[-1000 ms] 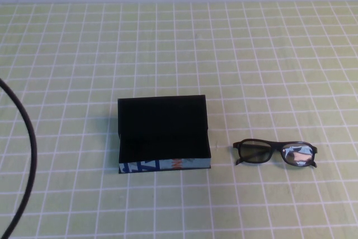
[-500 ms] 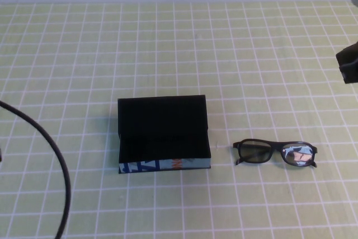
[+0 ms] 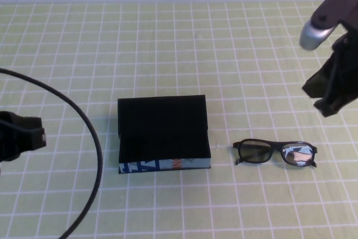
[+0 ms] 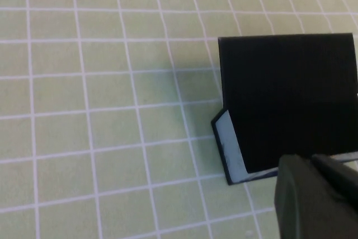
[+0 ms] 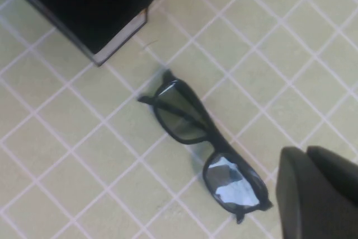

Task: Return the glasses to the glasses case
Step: Pick up the glasses from the table

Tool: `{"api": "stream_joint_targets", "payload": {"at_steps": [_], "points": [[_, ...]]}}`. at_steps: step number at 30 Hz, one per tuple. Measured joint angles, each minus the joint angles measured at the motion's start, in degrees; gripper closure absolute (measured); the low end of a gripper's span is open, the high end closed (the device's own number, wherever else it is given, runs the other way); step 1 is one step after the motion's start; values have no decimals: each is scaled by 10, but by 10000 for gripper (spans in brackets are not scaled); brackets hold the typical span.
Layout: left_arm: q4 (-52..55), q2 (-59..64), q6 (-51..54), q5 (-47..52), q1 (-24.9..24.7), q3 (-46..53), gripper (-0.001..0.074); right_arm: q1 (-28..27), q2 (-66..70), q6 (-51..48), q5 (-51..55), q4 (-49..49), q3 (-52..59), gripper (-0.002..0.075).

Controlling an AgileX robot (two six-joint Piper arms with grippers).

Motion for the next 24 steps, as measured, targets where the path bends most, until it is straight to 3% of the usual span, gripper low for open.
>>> {"api": "stream_joint_targets", "payload": {"at_steps": [11,14,20,24], "points": [[-27,58,50,-33,0,0,738,103,98,-38,10,-37,-1,726],[-28,81,64,-13,0,0,738,106,118,-39,-3,-42,-1,648],[-68,121,103,28,0,0,738,107,150,-39,-21,-99,-2,402],[-99,132,123,33,0,0,738,107,176,-39,-27,-155,-3,356]]}}
